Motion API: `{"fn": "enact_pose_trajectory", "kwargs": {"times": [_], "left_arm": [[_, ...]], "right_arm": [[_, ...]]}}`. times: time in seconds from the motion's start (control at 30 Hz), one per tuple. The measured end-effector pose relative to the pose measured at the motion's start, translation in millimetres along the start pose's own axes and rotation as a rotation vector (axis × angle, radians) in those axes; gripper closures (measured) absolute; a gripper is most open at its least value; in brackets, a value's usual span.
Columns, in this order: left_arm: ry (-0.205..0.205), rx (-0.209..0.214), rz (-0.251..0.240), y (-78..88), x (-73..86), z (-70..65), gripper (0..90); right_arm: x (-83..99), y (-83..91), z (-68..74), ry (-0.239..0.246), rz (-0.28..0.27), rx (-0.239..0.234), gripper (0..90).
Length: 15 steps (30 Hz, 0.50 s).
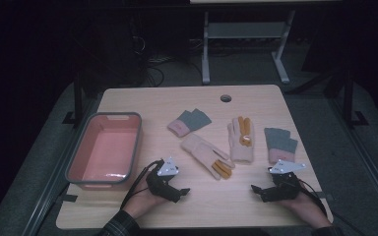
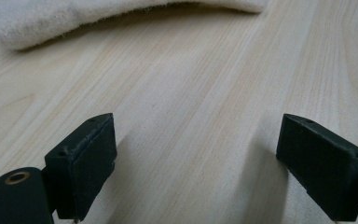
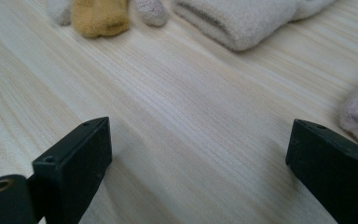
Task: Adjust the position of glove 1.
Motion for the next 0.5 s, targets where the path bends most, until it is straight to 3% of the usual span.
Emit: {"fn": "enact_pose_trajectory", "kwargs": {"times": [0.33, 0.5], "left_arm": [[0.009, -0.002, 0.055, 1.7, -4.8, 0.9, 14.3], [0.014, 0.019, 0.067, 5.6, -9.0, 1.5, 31.8]], "right_arm": [[0.6, 0.7, 0.5, -0.001, 0.004, -0.007, 6.6], [0.0, -0.1, 0.2, 0.009, 0.004, -0.011, 6.6]]}}
Point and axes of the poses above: each handheld gripper's, and its own axes: y roughly backward along the jaws, x roughly out of its underside, z roughly to its left, the point moved 4 cm from there along -y, roughly forward along the jaws, and after that the axes turned 3 degrees about -x, right-handed, at the moved point
